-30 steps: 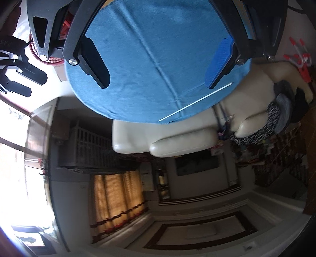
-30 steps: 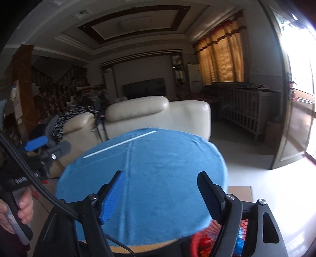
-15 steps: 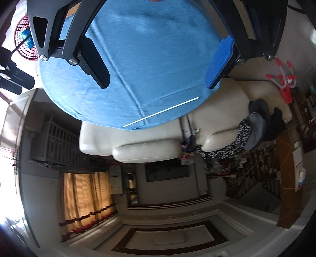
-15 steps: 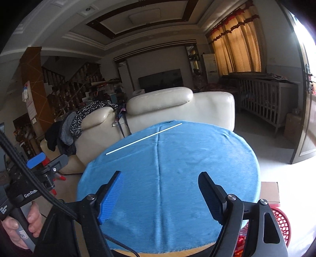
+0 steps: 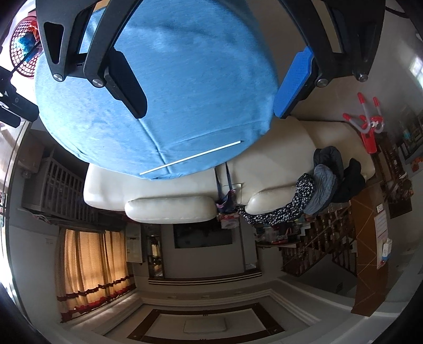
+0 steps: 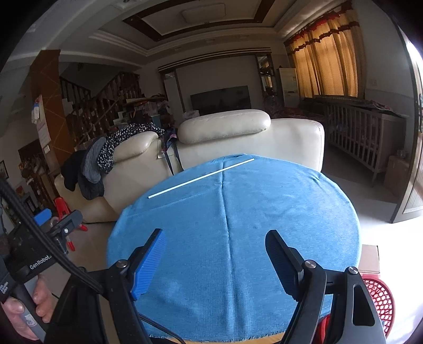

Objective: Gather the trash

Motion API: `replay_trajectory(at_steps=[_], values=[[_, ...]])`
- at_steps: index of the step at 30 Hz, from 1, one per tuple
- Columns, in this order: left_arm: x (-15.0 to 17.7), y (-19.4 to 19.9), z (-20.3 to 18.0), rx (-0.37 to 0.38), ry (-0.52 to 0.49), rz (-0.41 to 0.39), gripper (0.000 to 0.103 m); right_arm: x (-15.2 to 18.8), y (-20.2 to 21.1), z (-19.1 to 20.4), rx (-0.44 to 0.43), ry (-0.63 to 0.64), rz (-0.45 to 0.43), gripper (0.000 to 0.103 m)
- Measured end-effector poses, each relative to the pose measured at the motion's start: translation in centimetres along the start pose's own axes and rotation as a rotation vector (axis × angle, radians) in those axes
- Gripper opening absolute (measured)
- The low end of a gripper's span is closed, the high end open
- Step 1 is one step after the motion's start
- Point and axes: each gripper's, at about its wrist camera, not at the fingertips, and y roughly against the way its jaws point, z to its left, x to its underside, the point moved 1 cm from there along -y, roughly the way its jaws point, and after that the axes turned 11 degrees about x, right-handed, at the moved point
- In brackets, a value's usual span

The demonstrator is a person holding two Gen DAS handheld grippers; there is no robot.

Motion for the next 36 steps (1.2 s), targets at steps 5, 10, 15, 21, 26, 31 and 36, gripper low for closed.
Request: replay_trajectory(at_steps=[5, 10, 15, 21, 26, 31, 36], values=[[0.4, -0.1, 0.7, -0.013, 0.007, 0.011, 0.097, 0.4, -0.4, 1.2, 0.011, 0.031, 0.005, 0.080], [0.7, -0.1, 1.0, -0.020, 0.011, 0.014, 0.097, 0.5, -0.7, 1.7, 0.011, 0.048, 0.007, 0.080], [0.7, -0.1, 1.0, -0.023, 0.011, 0.018, 0.097, 0.9, -0.8, 1.9, 0.005, 0.052, 0.019, 0.080], [0.9, -0.1, 1.1, -0.027, 0.012, 0.021, 0.097, 1.0, -1.0, 1.8, 0.005, 0.049, 0.025, 0.080], [1.0, -0.2, 1.3, -0.023, 0.015, 0.024, 0.097, 1.1, -1.1, 1.8, 0.004, 0.050, 0.028, 0.080], [1.0, -0.2, 1.3, -0.022, 0.015, 0.025, 0.097, 1.1, -1.1, 1.9, 0.002, 0.052, 0.030, 0.080], [1.0, -0.3, 1.3, -0.017, 0.015, 0.027, 0.097, 1.1, -1.2, 2.0, 0.003, 0.051, 0.032, 0.080]])
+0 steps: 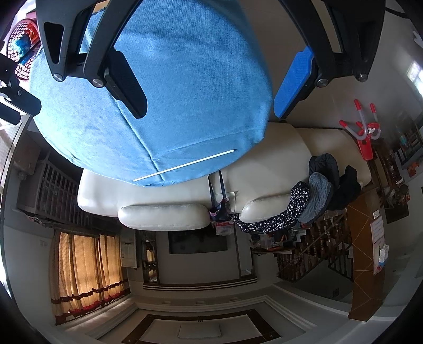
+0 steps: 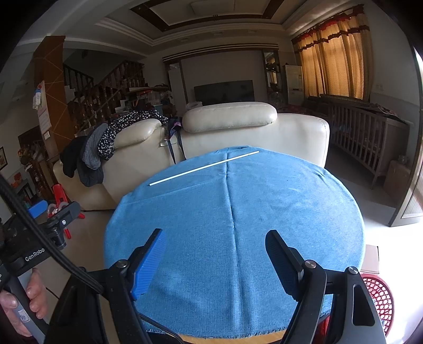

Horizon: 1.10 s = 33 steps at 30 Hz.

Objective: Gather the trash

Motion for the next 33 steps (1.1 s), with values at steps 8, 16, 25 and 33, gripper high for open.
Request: replay_trajectory(at_steps=[8, 16, 25, 33], values=[[0.10, -0.04, 0.13, 0.002, 0.002, 0.004, 0.097, 0.01, -0.08, -0.09, 0.003, -0.004, 0.003, 0.080], [0.22, 0.04, 0.21, 0.000, 0.003, 0.003, 0.097, 0.05, -0.07, -0.13, 0.006, -0.002, 0.003, 0.080], [0.38, -0.13, 0.30, 0.000, 0.005, 0.007, 0.097, 0.05, -0.07, -0.06, 0.006, -0.004, 0.004, 0.080], [0.40, -0.26, 0.36, 0.003, 0.008, 0.012, 0.097, 0.15, -0.23, -0.11, 0.007, -0.007, 0.006, 0.080]])
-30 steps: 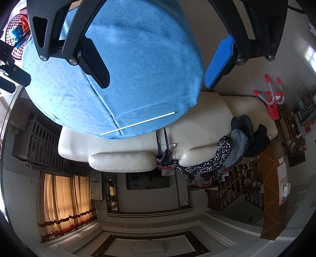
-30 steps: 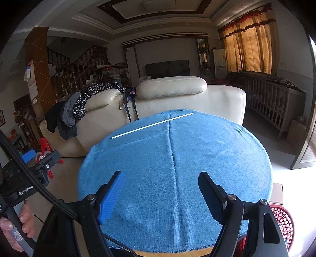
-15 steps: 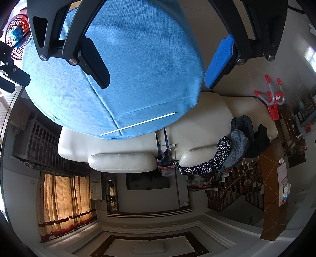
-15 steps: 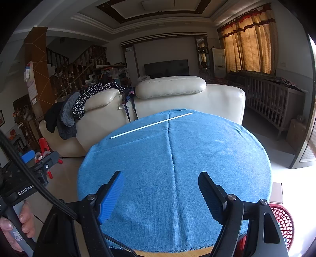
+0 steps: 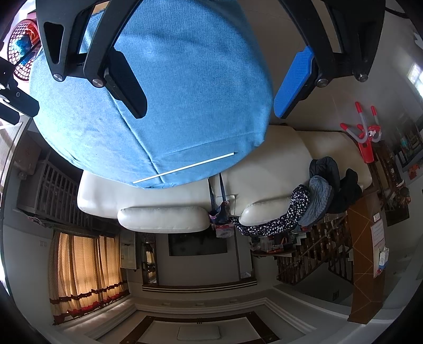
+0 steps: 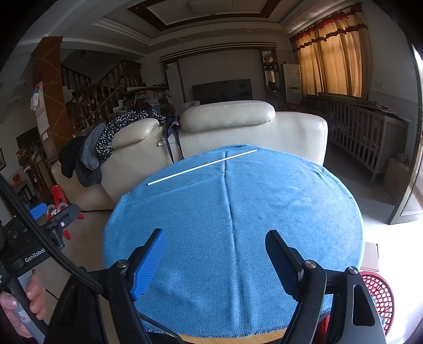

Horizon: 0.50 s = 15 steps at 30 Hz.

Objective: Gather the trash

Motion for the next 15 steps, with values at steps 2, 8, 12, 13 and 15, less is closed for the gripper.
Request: replay_trajectory(at_steps=[2, 8, 12, 13, 15], values=[[0.03, 0.00, -0.10, -0.001, -0.002, 0.000, 0.097, 0.00, 0.01, -0.01, 0.001, 0.001, -0.001, 0.080], [0.19, -0.16, -0.17, 0.003, -0.003, 0.006, 0.097, 0.05, -0.14, -0.03, 0.003, 0.002, 0.003, 0.080], [0.13, -0.15, -0.20, 0.003, -0.002, 0.010, 0.097, 0.13, -0.26, -0.07, 0.002, -0.001, 0.006, 0.080], [0.14, -0.16, -0.25, 0.002, -0.003, 0.009, 0.097, 0.12, -0.25, -0.06, 0.003, -0.001, 0.006, 0.080], [0.13, -0.20, -0.22, 0.003, -0.003, 0.011, 0.097, 0.16, -0.38, -0.06, 0.002, 0.000, 0.009, 0.080]])
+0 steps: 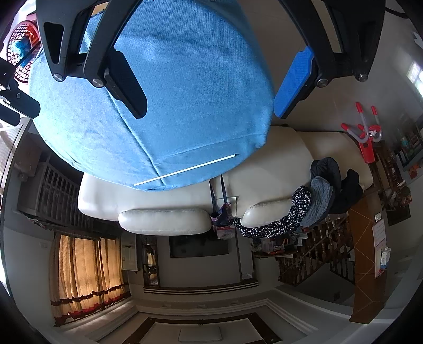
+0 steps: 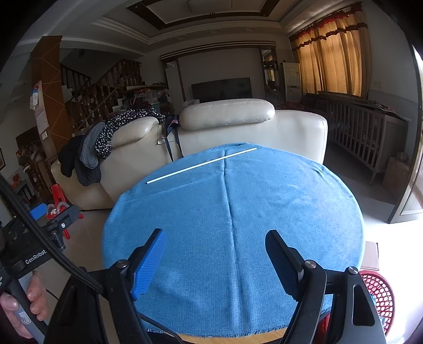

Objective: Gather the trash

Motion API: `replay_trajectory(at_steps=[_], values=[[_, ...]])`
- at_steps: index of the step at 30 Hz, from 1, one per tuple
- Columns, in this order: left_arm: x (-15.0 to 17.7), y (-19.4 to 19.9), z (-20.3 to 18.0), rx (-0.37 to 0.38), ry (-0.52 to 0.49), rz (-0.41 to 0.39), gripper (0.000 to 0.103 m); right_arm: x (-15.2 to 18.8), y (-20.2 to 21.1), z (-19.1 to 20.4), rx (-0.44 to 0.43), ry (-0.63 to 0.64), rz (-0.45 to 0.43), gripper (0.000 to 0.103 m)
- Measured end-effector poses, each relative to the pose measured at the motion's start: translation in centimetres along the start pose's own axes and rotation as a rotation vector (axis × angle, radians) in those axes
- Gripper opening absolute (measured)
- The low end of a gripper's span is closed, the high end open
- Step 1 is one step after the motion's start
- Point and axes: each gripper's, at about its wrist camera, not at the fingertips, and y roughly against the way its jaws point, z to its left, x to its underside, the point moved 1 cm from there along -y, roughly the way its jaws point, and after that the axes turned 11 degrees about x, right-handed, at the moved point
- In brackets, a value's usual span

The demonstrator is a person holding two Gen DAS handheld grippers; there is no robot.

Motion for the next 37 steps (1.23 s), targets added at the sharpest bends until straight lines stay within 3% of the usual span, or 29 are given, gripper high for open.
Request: replay_trajectory(at_steps=[26, 37], values=[[0.3, -2.3, -1.4, 0.000, -0.020, 0.054, 0.097, 0.4, -2.3, -1.5, 0.000, -0.039, 0.053, 0.080], [-0.1, -5.1, -2.4, 0.004, -0.043, 0.072, 0.097, 0.0, -4.9, -2.3, 0.015, -0.046, 0.090, 0.080]])
